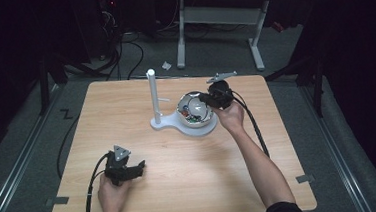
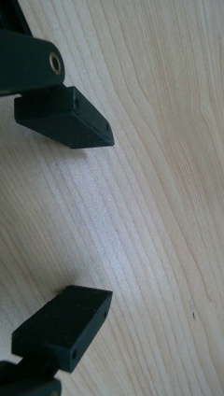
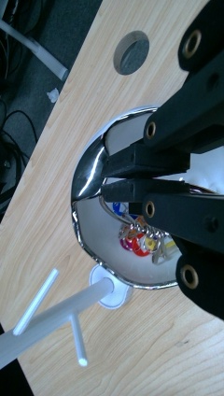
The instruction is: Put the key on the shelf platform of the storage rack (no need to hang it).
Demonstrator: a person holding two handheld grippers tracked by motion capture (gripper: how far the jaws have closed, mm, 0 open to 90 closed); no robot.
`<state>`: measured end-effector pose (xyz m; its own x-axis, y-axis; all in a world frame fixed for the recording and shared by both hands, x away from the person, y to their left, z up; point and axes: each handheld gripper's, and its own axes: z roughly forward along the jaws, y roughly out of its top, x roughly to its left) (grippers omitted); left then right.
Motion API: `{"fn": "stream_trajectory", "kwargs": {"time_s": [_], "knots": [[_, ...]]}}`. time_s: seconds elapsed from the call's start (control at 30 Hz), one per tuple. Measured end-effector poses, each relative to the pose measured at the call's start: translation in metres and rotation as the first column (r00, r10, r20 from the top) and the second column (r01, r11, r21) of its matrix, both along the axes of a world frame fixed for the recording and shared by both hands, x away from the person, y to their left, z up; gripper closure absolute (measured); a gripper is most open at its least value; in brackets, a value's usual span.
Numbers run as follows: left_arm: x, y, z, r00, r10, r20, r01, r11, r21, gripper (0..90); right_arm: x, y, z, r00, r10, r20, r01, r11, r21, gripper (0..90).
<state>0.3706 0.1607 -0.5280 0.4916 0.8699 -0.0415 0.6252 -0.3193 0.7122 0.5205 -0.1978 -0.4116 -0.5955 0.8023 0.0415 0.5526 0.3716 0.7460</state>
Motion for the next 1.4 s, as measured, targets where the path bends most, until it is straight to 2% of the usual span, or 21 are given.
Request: {"fn": "stream_trajectory", "kwargs": {"time_s": [0.13, 0.33, 0.43, 0.5, 0.6, 0.7, 0.77, 0.97, 1.17, 1.4], "knots": [[0.000, 0.000, 0.000, 1.0000, 0.000, 0.000, 0.000, 1.0000, 0.000, 22.0, 0.001, -0.004, -0.004, 0.9999, -0.012, -0.008, 0.012, 0.9999, 0.003, 87.5], [0.000, 0.000, 0.000, 1.0000, 0.000, 0.000, 0.000, 1.0000, 0.000, 22.1, 0.002, -0.008, -0.009, 0.9997, -0.018, -0.018, 0.017, 0.9997, -0.017, 86.1], [0.000, 0.000, 0.000, 1.0000, -0.001, -0.001, 0.001, 1.0000, 0.002, 22.1, 0.002, -0.008, -0.011, 0.9996, -0.022, -0.019, 0.022, 0.9997, -0.010, 78.7], [0.000, 0.000, 0.000, 1.0000, -0.001, -0.001, 0.001, 1.0000, 0.001, 22.1, 0.002, -0.007, -0.011, 0.9997, -0.018, -0.019, 0.018, 0.9998, -0.007, 77.4], [0.000, 0.000, 0.000, 1.0000, 0.000, 0.000, 0.000, 1.0000, 0.000, 22.1, 0.001, -0.009, -0.011, 0.9995, -0.025, -0.018, 0.025, 0.9997, -0.001, 67.5], [0.000, 0.000, 0.000, 1.0000, 0.000, 0.000, 0.000, 1.0000, 0.000, 22.1, -0.002, -0.014, -0.008, 0.9993, -0.035, -0.009, 0.035, 0.9993, 0.012, 61.9], [0.000, 0.000, 0.000, 1.0000, 0.000, 0.000, 0.000, 1.0000, 0.000, 22.1, -0.005, -0.017, -0.005, 0.9991, -0.042, 0.000, 0.042, 0.9990, 0.017, 57.9], [0.000, 0.000, 0.000, 1.0000, 0.001, -0.001, -0.001, 1.0000, 0.001, 22.1, -0.018, -0.025, 0.003, 0.9983, -0.047, 0.033, 0.047, 0.9987, 0.019, 54.8], [0.000, 0.000, 0.000, 1.0000, 0.001, -0.001, -0.001, 1.0000, 0.001, 22.1, -0.034, -0.037, 0.012, 0.9960, -0.062, 0.063, 0.058, 0.9964, 0.061, 52.2], [0.000, 0.000, 0.000, 1.0000, 0.000, 0.000, 0.000, 1.0000, 0.001, 22.1, -0.050, -0.050, 0.023, 0.9956, -0.063, 0.069, 0.058, 0.9955, 0.076, 49.8]]}}
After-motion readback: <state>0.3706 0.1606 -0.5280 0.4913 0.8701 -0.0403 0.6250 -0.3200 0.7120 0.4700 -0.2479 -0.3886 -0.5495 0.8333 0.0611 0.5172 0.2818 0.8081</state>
